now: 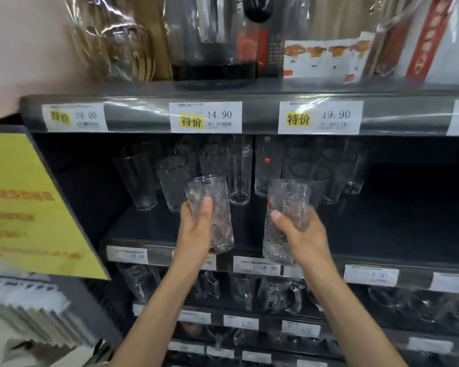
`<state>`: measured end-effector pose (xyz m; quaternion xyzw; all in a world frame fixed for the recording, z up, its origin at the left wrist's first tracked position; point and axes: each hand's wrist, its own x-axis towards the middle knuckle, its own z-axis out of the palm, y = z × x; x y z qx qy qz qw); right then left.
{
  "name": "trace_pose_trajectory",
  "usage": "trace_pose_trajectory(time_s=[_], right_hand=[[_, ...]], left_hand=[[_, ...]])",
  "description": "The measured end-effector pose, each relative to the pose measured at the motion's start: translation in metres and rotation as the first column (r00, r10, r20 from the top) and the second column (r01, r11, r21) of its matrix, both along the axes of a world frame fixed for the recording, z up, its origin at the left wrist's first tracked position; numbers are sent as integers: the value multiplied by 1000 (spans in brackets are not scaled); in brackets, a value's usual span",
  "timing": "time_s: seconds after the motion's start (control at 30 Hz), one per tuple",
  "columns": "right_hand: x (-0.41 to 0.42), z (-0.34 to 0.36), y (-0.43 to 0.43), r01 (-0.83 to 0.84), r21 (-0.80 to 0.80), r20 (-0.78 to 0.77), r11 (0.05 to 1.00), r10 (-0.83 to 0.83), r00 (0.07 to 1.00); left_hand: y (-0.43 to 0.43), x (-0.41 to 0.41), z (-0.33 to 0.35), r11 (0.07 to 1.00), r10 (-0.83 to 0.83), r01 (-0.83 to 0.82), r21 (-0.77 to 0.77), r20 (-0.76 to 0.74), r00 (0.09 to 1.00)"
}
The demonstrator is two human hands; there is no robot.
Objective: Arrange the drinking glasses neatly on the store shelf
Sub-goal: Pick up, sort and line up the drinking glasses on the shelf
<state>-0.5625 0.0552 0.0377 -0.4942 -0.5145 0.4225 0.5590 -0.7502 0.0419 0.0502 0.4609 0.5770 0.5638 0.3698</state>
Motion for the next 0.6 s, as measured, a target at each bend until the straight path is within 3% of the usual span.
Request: trace_pose_trajectory(time_s=[0.3,0.6], right_hand=[[-19,-10,27,184,-26,63,983,-182,981],[-33,-17,37,233,-5,106,972,-231,967]], left_hand=[[41,-15,-3,999,-53,53,5,-62,997],[59,-31,-15,997,-82,83,5,-68,994]])
